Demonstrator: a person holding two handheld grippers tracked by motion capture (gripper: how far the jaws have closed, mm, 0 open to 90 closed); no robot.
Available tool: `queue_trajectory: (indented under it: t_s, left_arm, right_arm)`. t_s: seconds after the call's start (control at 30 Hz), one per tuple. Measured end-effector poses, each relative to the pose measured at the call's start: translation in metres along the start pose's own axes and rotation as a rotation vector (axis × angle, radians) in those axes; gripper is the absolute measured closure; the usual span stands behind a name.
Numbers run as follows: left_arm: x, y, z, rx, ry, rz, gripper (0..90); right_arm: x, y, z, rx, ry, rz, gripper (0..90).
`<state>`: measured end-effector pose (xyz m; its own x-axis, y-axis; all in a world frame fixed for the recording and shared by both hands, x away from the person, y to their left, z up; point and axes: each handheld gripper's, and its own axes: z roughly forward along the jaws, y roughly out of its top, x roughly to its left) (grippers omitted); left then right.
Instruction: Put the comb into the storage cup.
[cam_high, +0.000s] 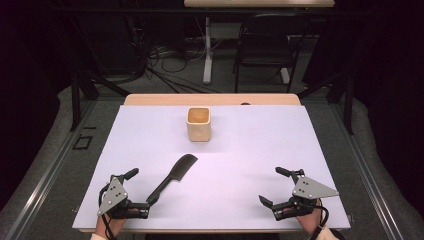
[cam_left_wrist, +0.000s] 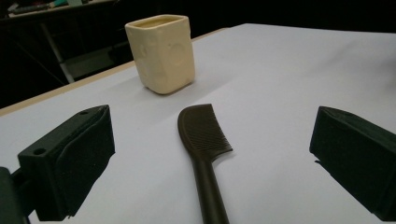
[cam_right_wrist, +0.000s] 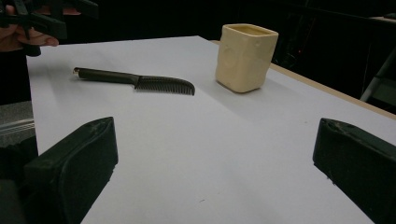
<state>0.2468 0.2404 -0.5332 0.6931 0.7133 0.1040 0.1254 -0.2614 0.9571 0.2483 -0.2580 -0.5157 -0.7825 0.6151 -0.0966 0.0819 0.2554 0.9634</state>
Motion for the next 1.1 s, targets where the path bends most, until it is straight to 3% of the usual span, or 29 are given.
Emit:
queue_trajectory:
  t_s: [0.17, 0.2, 0.3, 0.87, 1.0, 1.07, 1.1]
  left_arm:
    - [-0.003, 0.002, 0.002, 0.035, -0.007, 0.001, 0.1]
    - [-0.003, 0.003, 0.005, 0.066, -0.021, -0.012, 0.2]
    - [-0.004, 0.005, 0.008, 0.081, -0.039, -0.024, 0.0]
    - [-0.006, 0.007, 0.026, 0.253, -0.042, -0.039, 0.9]
    - [-0.005, 0.006, 0.029, 0.283, -0.057, -0.053, 17.1]
    - [-0.005, 0.005, 0.030, 0.302, -0.065, -0.052, 20.4]
    - [-0.005, 0.005, 0.029, 0.308, -0.082, -0.047, 27.1]
  right_arm:
    - [0.000, 0.000, 0.001, 0.003, -0.001, -0.003, 0.0]
    - [0.000, 0.000, 0.000, 0.011, 0.000, 0.000, 0.0]
    - [0.000, 0.000, 0.000, 0.012, -0.001, 0.002, 0.0]
    - [0.000, -0.001, 0.003, 0.022, 0.008, 0.006, 0.0]
    - [0.000, -0.002, 0.003, 0.031, 0.006, 0.009, 0.0]
    - [0.000, -0.001, 0.003, 0.029, 0.005, 0.008, 0.0]
    - [0.000, -0.001, 0.003, 0.029, 0.006, 0.003, 0.0]
